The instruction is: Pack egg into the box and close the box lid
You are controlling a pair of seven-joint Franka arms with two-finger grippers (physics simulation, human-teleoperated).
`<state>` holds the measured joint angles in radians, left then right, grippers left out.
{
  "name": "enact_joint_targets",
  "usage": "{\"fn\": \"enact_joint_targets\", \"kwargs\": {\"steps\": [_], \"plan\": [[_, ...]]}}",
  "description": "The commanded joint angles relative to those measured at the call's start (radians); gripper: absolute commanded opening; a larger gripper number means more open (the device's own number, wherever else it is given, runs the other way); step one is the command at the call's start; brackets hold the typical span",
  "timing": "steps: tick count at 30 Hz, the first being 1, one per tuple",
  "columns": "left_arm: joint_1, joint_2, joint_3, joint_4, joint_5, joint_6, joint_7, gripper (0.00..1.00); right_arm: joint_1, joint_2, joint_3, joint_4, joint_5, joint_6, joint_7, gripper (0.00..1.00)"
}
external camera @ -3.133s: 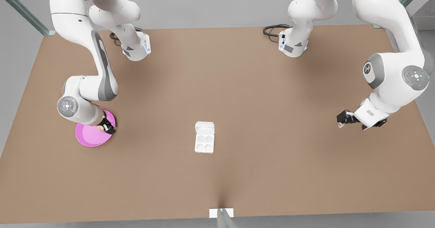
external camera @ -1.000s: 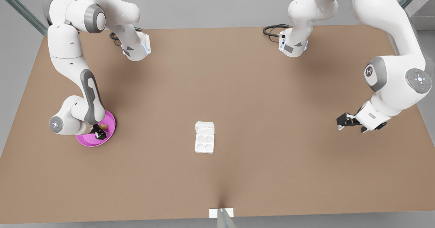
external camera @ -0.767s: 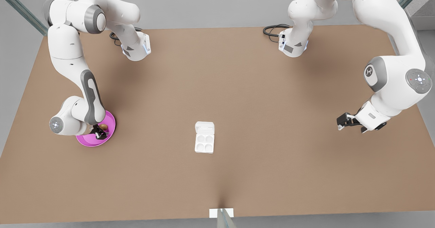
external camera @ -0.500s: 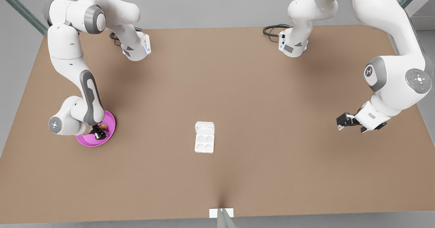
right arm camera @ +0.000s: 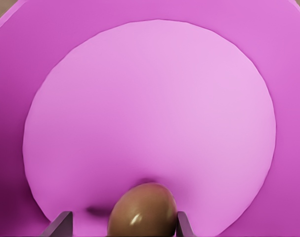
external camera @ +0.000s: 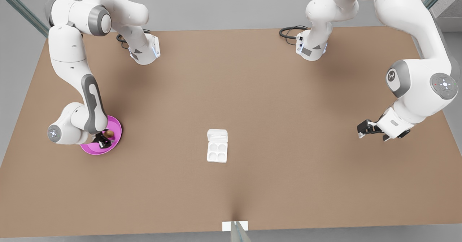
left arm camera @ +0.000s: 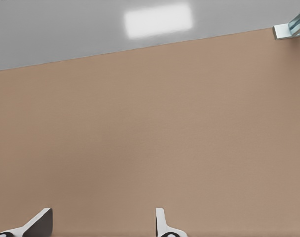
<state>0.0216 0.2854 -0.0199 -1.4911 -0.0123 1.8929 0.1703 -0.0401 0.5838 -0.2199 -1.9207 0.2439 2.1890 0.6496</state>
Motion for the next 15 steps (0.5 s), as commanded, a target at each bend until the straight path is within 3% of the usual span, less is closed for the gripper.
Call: {"fn": "enact_joint_targets", "kwargs": {"steps": [1, 15], "plan": [[0.000, 0.000, 0.000, 0.000, 0.000, 0.000, 0.000, 1.00, -0.001, 0.001, 0.001, 0.000, 0.000, 0.000, -0.001, 0.82], [-0.034, 0.018, 0.003, -0.002, 0.006, -0.002, 0.000, 1.00, -0.015, 0.005, -0.001, -0.008, 0.005, -0.009, -0.007, 0.81]]}}
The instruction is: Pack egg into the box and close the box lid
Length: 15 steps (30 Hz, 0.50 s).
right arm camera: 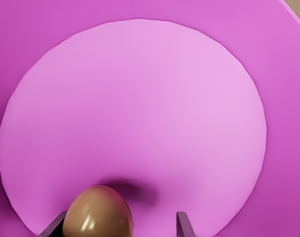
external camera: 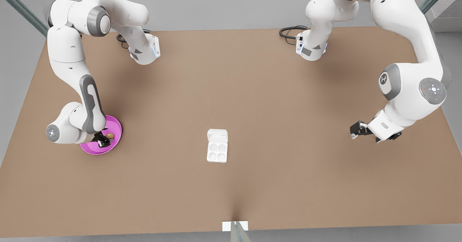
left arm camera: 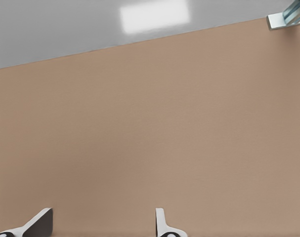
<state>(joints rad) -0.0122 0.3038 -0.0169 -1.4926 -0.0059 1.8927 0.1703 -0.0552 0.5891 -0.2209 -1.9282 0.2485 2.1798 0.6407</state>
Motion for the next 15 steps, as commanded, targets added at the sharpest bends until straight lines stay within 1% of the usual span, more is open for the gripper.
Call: {"fn": "enact_joint_targets", "kwargs": {"steps": [1, 2, 3, 7, 8, 9, 15], "plan": [[0.000, 0.000, 0.000, 0.000, 0.000, 0.000, 0.000, 1.00, 0.000, 0.000, 0.000, 0.000, 0.000, 0.000, -0.003, 0.78], [0.001, 0.000, 0.000, 0.000, 0.000, 0.000, 0.000, 1.00, 0.000, 0.000, 0.000, 0.000, 0.000, 0.000, -0.007, 0.78], [0.002, 0.000, 0.000, 0.000, 0.000, -0.001, 0.000, 1.00, 0.000, 0.000, 0.000, 0.002, 0.000, 0.000, -0.007, 0.75], [0.002, 0.000, 0.008, 0.000, 0.000, 0.000, 0.000, 1.00, 0.000, 0.005, 0.000, 0.005, 0.000, 0.003, -0.009, 0.75], [0.002, 0.000, 0.008, 0.000, 0.000, 0.000, 0.000, 1.00, -0.002, 0.005, 0.000, 0.005, 0.000, 0.003, -0.024, 0.71], [0.002, 0.000, 0.008, 0.000, 0.000, -0.001, 0.000, 1.00, 0.000, 0.005, 0.000, 0.006, 0.000, 0.003, -0.024, 0.69], [0.002, 0.000, 0.008, 0.000, 0.000, 0.000, 0.000, 1.00, 0.000, 0.005, 0.000, 0.008, 0.000, 0.000, -0.027, 0.68]]}}
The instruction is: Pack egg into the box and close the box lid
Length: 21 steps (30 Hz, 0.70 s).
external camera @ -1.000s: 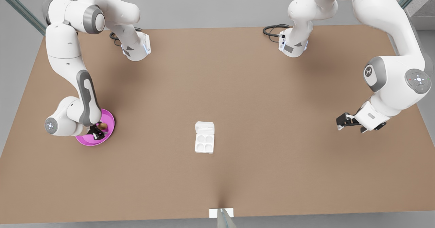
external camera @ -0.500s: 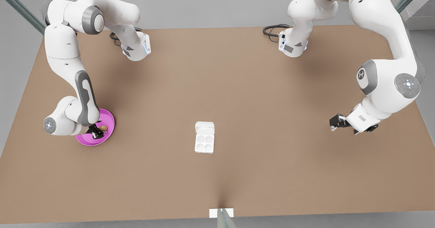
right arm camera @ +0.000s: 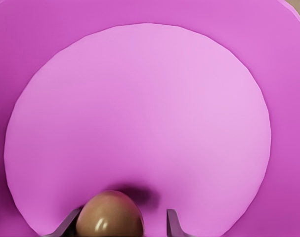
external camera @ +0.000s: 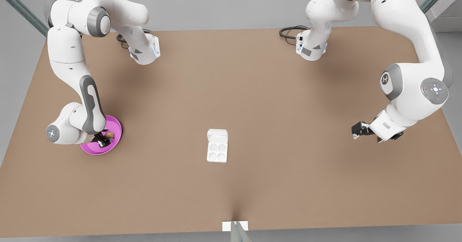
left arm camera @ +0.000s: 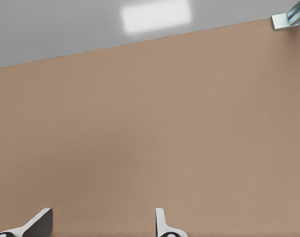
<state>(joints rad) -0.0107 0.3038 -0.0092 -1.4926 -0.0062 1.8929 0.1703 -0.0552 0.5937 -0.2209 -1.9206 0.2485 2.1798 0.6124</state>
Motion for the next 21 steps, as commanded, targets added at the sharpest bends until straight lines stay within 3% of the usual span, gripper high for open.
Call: {"fn": "enact_joint_targets", "kwargs": {"steps": [1, 5, 21], "plan": [[0.000, 0.000, 0.000, 0.000, 0.000, 0.000, 0.000, 1.00, 0.000, 0.000, 0.000, 0.000, 0.000, 0.000, 0.000, 0.67], [0.000, 0.000, 0.003, 0.000, -0.001, 0.000, 0.000, 1.00, 0.000, 0.001, 0.000, 0.000, -0.002, 0.002, -0.006, 0.61], [0.000, 0.000, 0.011, 0.000, -0.001, 0.000, 0.000, 1.00, -0.003, 0.001, 0.000, 0.014, -0.002, -0.023, -0.023, 0.59]]}}
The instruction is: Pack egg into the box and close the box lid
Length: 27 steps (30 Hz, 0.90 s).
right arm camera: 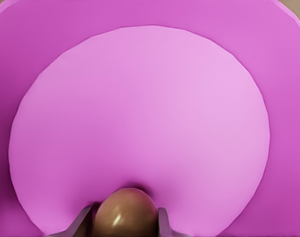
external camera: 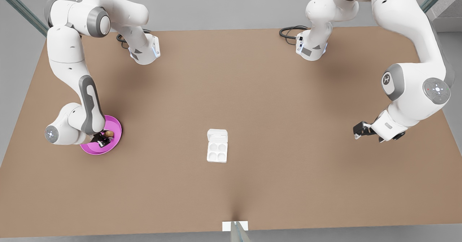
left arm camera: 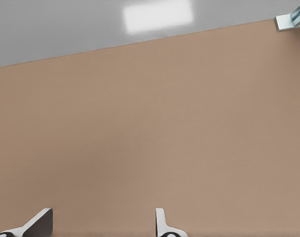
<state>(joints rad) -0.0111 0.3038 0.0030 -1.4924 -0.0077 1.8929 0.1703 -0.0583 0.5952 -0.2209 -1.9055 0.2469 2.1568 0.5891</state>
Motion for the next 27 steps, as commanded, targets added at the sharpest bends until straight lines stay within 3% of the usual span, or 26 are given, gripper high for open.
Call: {"fn": "enact_joint_targets", "kwargs": {"steps": [1, 16, 18, 27], "plan": [[-0.001, 0.000, 0.000, 0.000, 0.000, 0.000, 0.000, 1.00, 0.002, 0.000, 0.000, 0.000, 0.000, 0.000, 0.000, 0.59], [0.000, 0.000, 0.025, 0.000, 0.000, 0.000, 0.100, 1.00, -0.003, -0.002, 0.000, 0.014, -0.002, -0.023, -0.017, 0.56], [0.092, 0.000, 0.029, 0.000, -0.124, 0.000, 0.252, 1.00, -0.003, -0.002, 0.000, 0.014, -0.002, -0.028, -0.020, 0.56], [0.137, 0.021, 0.023, 0.000, -0.120, -0.006, 0.046, 1.00, -0.006, 0.011, 0.000, 0.013, -0.002, -0.015, -0.035, 0.56]]}}
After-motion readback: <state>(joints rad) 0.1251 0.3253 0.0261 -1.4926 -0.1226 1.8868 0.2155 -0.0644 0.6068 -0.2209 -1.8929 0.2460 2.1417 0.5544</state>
